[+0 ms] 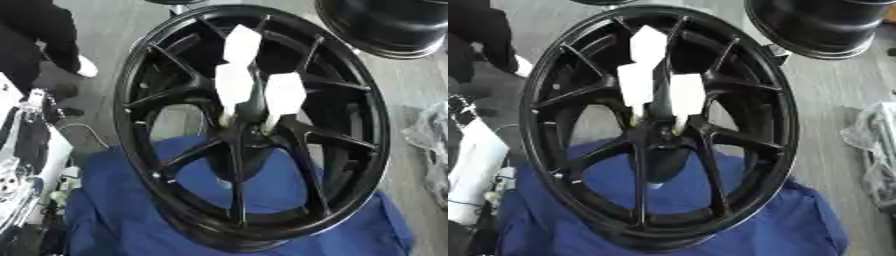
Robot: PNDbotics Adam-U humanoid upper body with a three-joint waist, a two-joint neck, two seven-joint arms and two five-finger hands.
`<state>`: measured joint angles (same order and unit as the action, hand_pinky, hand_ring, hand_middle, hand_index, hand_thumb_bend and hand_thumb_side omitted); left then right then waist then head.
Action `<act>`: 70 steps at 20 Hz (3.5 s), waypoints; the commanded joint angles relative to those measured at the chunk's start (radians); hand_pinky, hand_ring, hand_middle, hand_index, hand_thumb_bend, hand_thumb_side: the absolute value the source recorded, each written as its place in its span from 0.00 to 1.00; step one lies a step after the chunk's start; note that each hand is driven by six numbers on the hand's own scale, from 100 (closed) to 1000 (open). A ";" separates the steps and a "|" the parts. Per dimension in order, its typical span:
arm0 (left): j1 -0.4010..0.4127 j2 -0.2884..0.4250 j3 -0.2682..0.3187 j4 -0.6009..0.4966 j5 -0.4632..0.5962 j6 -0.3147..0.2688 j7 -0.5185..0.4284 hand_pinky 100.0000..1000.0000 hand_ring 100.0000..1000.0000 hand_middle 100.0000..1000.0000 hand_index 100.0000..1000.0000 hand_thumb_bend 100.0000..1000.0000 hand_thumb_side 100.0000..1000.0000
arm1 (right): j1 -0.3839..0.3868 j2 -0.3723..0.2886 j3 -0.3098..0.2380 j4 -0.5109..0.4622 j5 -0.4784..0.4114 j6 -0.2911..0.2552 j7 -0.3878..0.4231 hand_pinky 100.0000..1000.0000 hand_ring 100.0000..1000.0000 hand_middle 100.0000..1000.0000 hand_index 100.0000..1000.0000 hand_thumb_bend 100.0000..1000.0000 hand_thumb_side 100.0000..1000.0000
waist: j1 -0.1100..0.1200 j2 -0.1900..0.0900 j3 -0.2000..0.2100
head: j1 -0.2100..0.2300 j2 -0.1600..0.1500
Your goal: Pull the pin out of the wheel hub.
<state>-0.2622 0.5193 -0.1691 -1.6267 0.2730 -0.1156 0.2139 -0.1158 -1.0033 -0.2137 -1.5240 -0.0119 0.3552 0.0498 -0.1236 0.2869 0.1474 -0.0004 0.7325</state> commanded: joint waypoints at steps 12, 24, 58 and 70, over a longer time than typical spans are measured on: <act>-0.005 0.025 0.012 -0.016 0.003 -0.002 0.006 0.59 0.78 0.62 0.66 0.05 0.90 | 0.000 0.028 -0.099 0.224 0.236 -0.214 0.296 0.87 0.85 0.77 0.85 0.10 0.09 | 0.009 -0.008 0.000 | -0.015 0.004; -0.005 0.028 0.011 -0.018 0.002 -0.002 0.004 0.59 0.78 0.62 0.66 0.04 0.89 | -0.007 0.036 -0.100 0.216 0.234 -0.182 0.259 0.87 0.85 0.78 0.85 0.17 0.01 | 0.007 -0.005 0.001 | -0.019 0.006; -0.004 0.034 0.007 -0.017 -0.003 0.002 0.003 0.59 0.78 0.62 0.65 0.03 0.89 | -0.002 0.038 -0.080 0.225 0.209 -0.020 -0.029 0.87 0.86 0.85 0.93 0.00 0.10 | 0.003 -0.005 0.002 | -0.027 0.011; -0.009 0.022 0.003 -0.017 -0.001 0.005 0.002 0.59 0.78 0.62 0.65 0.03 0.89 | -0.185 0.190 -0.141 0.131 -0.001 -0.102 -0.234 0.79 0.68 0.64 0.80 0.00 0.74 | 0.010 -0.012 0.013 | -0.033 -0.005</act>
<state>-0.2626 0.5268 -0.1698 -1.6269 0.2710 -0.1101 0.2170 -0.2904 -0.8038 -0.3370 -1.3718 0.0104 0.2614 -0.1612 -0.1197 0.2952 0.1619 -0.0293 0.7363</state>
